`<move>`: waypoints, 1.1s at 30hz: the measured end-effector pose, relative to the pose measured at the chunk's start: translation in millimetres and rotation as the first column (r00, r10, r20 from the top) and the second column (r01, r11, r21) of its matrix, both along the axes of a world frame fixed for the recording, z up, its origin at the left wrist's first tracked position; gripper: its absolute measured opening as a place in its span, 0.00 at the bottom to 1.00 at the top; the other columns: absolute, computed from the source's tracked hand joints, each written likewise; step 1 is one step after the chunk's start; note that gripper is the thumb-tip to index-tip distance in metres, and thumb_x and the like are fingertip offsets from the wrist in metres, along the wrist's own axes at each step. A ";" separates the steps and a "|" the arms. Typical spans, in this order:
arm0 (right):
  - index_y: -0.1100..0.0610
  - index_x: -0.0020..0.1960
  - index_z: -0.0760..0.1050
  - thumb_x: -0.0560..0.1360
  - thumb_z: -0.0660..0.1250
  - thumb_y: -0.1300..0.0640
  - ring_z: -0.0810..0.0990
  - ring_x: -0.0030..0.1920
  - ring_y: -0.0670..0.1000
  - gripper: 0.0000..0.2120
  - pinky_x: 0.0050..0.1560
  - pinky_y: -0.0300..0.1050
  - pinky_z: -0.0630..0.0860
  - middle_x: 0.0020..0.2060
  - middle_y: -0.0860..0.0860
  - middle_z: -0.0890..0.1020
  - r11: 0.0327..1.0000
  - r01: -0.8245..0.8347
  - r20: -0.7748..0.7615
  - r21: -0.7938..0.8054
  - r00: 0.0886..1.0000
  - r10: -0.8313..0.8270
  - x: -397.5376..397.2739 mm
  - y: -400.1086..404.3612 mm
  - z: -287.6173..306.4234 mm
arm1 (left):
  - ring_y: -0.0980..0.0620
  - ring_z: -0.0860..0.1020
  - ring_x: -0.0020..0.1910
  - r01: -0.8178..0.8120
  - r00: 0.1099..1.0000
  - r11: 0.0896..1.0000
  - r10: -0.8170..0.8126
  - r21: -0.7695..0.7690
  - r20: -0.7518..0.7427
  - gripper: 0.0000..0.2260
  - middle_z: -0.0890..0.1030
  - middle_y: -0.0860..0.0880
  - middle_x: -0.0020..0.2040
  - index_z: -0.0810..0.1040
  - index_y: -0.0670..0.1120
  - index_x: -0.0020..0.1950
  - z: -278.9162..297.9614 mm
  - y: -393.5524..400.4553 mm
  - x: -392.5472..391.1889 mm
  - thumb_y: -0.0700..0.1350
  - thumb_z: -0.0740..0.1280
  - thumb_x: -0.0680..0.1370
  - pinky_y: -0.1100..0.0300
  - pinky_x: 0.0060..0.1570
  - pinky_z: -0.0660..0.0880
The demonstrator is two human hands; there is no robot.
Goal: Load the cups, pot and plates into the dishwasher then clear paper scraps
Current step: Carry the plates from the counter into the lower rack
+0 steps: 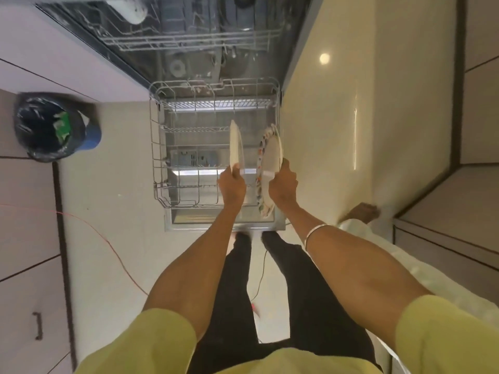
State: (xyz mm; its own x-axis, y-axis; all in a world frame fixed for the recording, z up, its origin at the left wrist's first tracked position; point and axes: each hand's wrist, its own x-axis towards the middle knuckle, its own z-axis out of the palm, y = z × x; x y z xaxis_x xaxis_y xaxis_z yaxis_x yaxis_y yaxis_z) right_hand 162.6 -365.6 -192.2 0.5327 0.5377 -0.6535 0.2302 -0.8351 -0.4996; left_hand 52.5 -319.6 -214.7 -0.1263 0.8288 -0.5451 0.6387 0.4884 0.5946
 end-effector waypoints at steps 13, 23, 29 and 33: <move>0.61 0.72 0.63 0.79 0.63 0.64 0.81 0.56 0.63 0.23 0.55 0.53 0.80 0.58 0.63 0.79 1.000 -0.010 -0.028 -0.005 1.000 0.010 -13.6 14.7 -69.8 | 0.44 0.79 0.35 0.142 0.989 0.987 -0.145 -0.079 -0.029 0.19 0.79 0.42 0.36 0.79 0.37 0.47 -90.5 -18.7 -6.6 0.49 0.58 0.84 0.65 0.32 0.72; 0.64 0.68 0.67 0.81 0.62 0.58 0.79 0.59 0.64 0.17 0.58 0.55 0.76 0.60 0.63 0.79 0.998 0.015 -0.062 -0.067 0.998 -0.019 -9.6 11.7 -81.1 | 0.42 0.83 0.49 0.163 0.987 0.984 -0.162 -0.067 0.020 0.16 0.84 0.42 0.51 0.78 0.41 0.62 -89.6 -32.3 7.4 0.49 0.58 0.84 0.44 0.53 0.81; 0.59 0.73 0.60 0.77 0.68 0.55 0.78 0.61 0.61 0.29 0.58 0.54 0.77 0.64 0.60 0.75 0.997 0.055 0.001 -0.057 0.998 -0.055 -9.4 9.6 -73.2 | 0.41 0.78 0.62 0.245 0.969 0.957 -0.246 -0.157 0.015 0.21 0.79 0.41 0.64 0.72 0.42 0.71 -73.0 -19.6 0.8 0.52 0.63 0.82 0.44 0.63 0.74; 0.58 0.76 0.56 0.76 0.68 0.55 0.75 0.64 0.62 0.33 0.60 0.55 0.76 0.69 0.61 0.69 0.998 0.048 0.055 -0.044 0.997 -0.045 -8.1 13.0 -64.3 | 0.41 0.78 0.60 0.285 0.958 0.945 -0.286 -0.161 0.023 0.24 0.79 0.42 0.63 0.71 0.45 0.71 -58.9 -19.6 -4.3 0.58 0.61 0.81 0.42 0.59 0.77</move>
State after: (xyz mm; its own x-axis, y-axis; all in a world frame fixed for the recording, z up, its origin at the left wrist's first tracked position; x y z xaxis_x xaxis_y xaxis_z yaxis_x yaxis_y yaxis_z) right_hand 154.5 -352.7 -256.5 0.5917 0.4823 -0.6460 0.2164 -0.8669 -0.4490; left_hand 48.2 -339.2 -273.7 0.1022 0.7312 -0.6745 0.7658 0.3749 0.5224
